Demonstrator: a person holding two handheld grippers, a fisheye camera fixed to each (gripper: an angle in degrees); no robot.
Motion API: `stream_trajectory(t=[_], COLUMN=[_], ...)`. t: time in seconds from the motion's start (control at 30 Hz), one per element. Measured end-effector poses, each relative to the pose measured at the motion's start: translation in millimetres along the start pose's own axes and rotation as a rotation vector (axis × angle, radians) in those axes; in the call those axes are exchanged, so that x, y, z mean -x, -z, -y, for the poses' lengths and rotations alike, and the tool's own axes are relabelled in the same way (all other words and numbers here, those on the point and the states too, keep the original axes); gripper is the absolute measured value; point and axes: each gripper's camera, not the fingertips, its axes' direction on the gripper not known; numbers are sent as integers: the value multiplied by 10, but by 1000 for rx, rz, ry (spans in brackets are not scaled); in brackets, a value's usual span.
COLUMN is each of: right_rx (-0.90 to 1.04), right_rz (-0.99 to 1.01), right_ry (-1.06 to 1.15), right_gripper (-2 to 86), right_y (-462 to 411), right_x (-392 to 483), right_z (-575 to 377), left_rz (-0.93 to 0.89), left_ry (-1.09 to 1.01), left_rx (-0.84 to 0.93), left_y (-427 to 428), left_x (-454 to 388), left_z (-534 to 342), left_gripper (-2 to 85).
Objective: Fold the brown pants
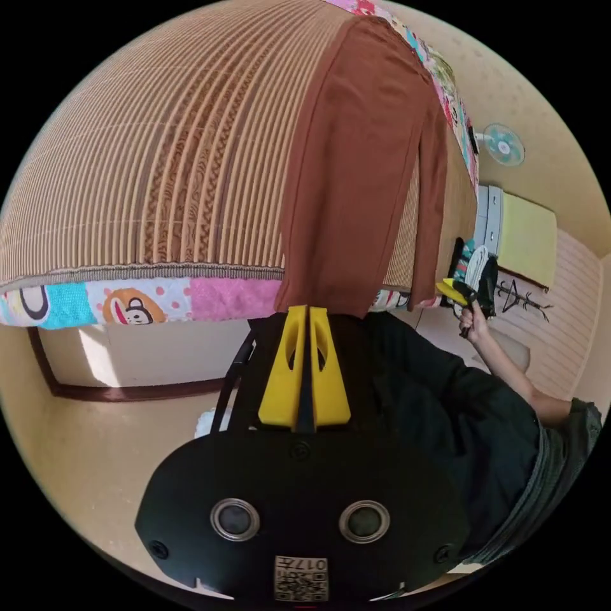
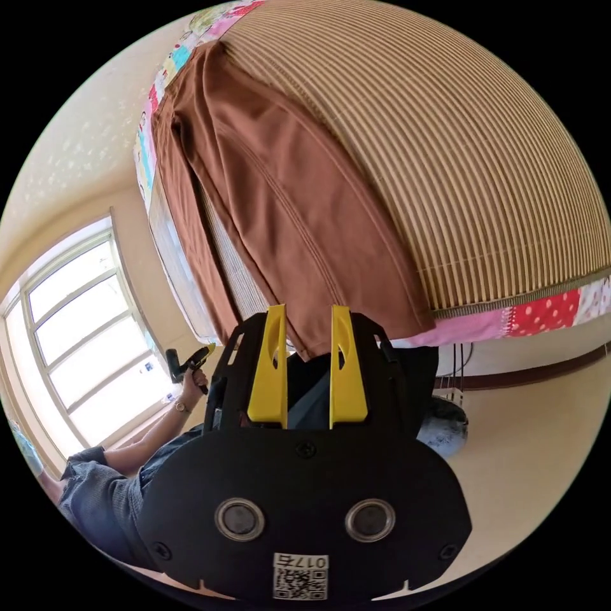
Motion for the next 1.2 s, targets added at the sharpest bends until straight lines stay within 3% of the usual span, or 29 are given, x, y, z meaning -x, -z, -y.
stream_trajectory(t=[0.13, 0.23, 0.33, 0.5, 0.53, 0.57, 0.6, 0.67, 0.73, 0.77, 0.9, 1.0, 1.2], right_rx=[8, 133, 169, 229, 246, 259, 263, 265, 245, 225, 157, 77, -227], right_rz=[205, 402, 404, 463, 442, 425, 420, 410, 398, 392, 390, 378, 175], right_ry=[52, 152, 167, 215, 225, 234, 237, 247, 244, 235, 173, 115, -178], right_gripper=[97, 95, 96, 97, 97, 97, 97, 98, 98, 98, 98, 96, 93], right_y=[84, -182, -353, -572, -607, -632, -641, -650, -628, -608, -557, -417, 207], right_x=[-182, -110, 0, 180, 227, 261, 273, 299, 286, 260, 93, -62, -569], right_z=[-198, -276, -378, -490, -527, -564, -582, -654, -708, -739, -796, -812, -951], left_rz=[-64, -51, 19, -317, -282, -134, 21, 157, 221, 229, 248, 388, 281], left_ry=[168, 141, 59, -502, -527, -539, -517, -422, -273, -193, -25, 63, 166], left_rx=[-146, -51, 92, 269, 268, 230, 158, 45, -49, -77, 28, 141, 106], left_y=[81, -160, -428, -671, -683, -696, -693, -668, -630, -642, -1044, -1375, -1107], left_x=[208, 83, -290, -1582, -1674, -1790, -1805, -1658, -1404, -1251, -1057, -996, -316], left_z=[68, 277, 491, 449, 411, 342, 283, 225, 181, 160, 165, 154, -1], left_gripper=[54, 50, 24, -8, -8, -7, -6, -1, 17, 71, 131, 63, 12])
